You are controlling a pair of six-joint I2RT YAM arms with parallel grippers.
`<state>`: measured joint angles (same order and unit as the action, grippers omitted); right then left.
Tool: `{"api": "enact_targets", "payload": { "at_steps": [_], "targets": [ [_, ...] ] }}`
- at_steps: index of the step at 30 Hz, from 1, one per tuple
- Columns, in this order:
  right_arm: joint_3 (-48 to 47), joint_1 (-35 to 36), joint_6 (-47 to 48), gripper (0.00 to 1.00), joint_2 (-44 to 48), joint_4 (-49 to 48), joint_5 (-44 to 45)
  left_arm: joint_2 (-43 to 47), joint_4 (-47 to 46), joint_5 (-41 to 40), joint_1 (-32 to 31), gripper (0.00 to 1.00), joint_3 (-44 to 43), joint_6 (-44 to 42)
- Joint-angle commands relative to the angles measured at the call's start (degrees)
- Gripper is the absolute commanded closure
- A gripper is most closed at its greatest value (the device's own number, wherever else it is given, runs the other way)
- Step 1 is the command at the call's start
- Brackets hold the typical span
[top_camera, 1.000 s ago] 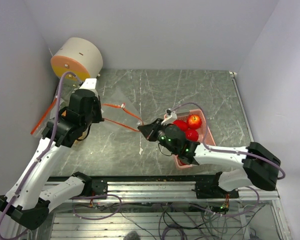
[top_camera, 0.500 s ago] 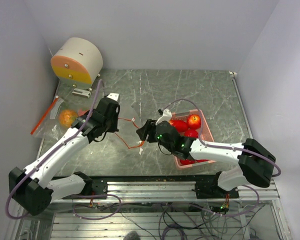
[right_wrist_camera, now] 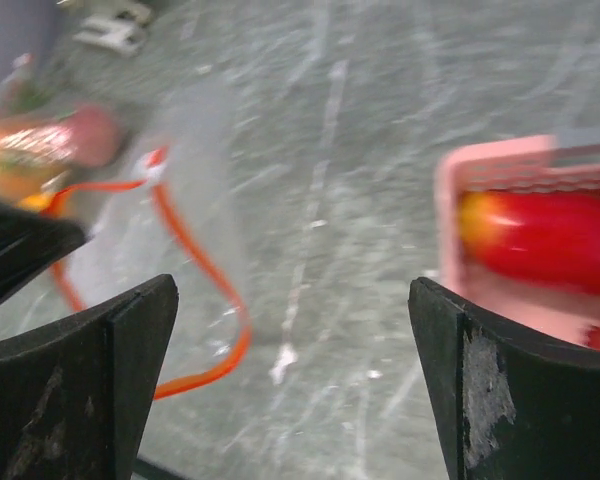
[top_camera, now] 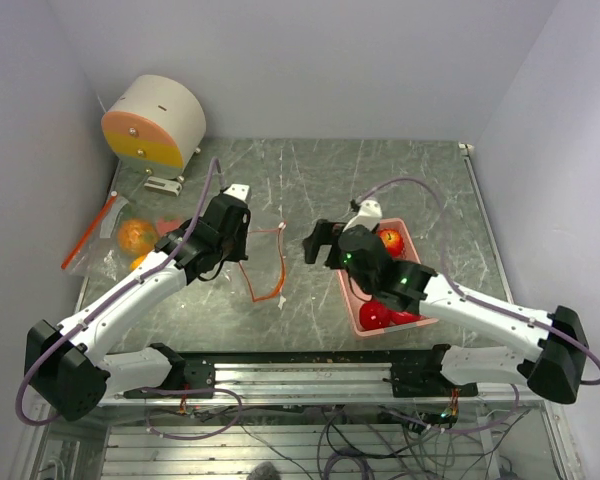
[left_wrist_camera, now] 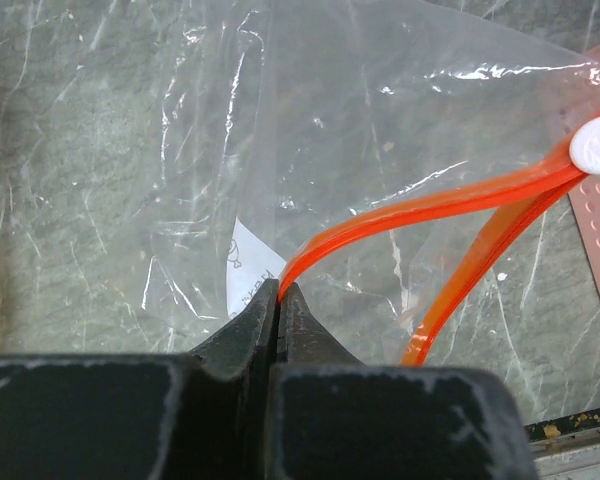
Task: Place the food in the zip-top bag and seal the zipper
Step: Open the zipper of the food storage bag at the center of the board, then pick up the fake fruit from the bin.
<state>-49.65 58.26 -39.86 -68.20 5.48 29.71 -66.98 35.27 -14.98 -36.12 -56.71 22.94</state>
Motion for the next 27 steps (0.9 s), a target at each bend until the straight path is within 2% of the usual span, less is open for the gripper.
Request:
{"api": "enact_targets", "payload": {
  "at_steps": [1, 7, 11, 15, 18, 27],
  "targets": [
    [-1.1, -6.3, -4.3, 0.00, 2.7, 21.6, 8.4, 0.6, -3.1, 0.7, -0.3, 0.93, 0.4, -0.3],
    [0.7, -16.5, -5.5, 0.00, 5.4, 22.7, 6.6, 0.8, -3.4, 1.2, -0.3, 0.93, 0.5, -1.0],
    [-1.4, -24.1, -4.1, 0.00, 1.9, 21.0, 8.7, 1.3, -3.8, 1.4, -0.2, 0.93, 0.6, -1.4],
    [-1.0, -32.1, -2.3, 0.00, -3.7, 15.8, 1.5, 1.0, -3.3, 1.6, -0.3, 0.93, 0.6, -1.9],
    [-0.5, -33.9, -2.9, 0.01, -8.0, 13.3, -0.1, 1.3, -3.3, 1.2, -0.3, 0.93, 1.0, -2.2],
    [-0.1, -34.5, -4.2, 0.05, -15.6, 9.6, 2.4, 1.7, -3.1, 1.3, -0.3, 0.93, 1.3, -2.5]
  ]
}}
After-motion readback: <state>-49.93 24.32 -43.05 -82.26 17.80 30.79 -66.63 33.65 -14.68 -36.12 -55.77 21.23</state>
